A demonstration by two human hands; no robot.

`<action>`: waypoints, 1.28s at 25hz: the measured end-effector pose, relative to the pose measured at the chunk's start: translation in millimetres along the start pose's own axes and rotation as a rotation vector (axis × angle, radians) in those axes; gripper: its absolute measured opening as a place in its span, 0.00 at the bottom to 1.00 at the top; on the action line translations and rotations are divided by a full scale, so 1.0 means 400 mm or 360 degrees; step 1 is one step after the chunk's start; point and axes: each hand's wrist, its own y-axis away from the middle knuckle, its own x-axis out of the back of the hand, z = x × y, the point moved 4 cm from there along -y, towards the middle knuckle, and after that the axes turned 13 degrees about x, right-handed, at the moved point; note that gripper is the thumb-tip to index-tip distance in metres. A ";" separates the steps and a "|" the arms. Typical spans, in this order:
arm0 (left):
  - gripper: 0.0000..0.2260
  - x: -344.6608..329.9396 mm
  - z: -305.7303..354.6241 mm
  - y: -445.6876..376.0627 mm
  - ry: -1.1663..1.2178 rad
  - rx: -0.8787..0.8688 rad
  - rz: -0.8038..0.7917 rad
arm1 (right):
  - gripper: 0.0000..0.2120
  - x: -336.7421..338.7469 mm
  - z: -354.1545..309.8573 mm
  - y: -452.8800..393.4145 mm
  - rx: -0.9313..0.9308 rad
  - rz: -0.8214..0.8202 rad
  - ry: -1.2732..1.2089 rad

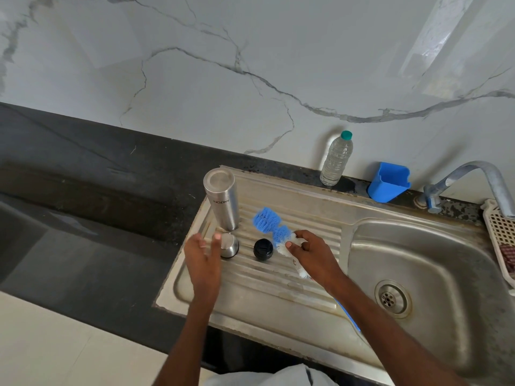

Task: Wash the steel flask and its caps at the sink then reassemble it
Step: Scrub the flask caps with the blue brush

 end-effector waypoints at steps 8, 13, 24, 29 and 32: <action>0.34 -0.064 -0.050 0.002 -0.0805 -0.0177 -0.0006 | 0.12 0.016 0.012 0.065 0.0038 -0.0017 -0.0034; 0.19 -0.061 -0.041 0.044 0.0013 0.0124 -0.0017 | 0.12 0.077 0.023 0.115 0.0166 -0.0026 0.0310; 0.13 -0.316 0.130 0.317 0.0746 0.0586 -0.0831 | 0.16 0.246 -0.013 0.211 0.0525 0.0112 0.0787; 0.17 -0.399 0.200 0.402 0.0964 0.0577 -0.1297 | 0.09 0.331 -0.011 0.239 -0.0250 0.0095 -0.0829; 0.31 -0.429 0.254 0.399 0.0638 0.0603 -0.1233 | 0.13 0.421 -0.010 0.243 0.0264 0.0434 0.0142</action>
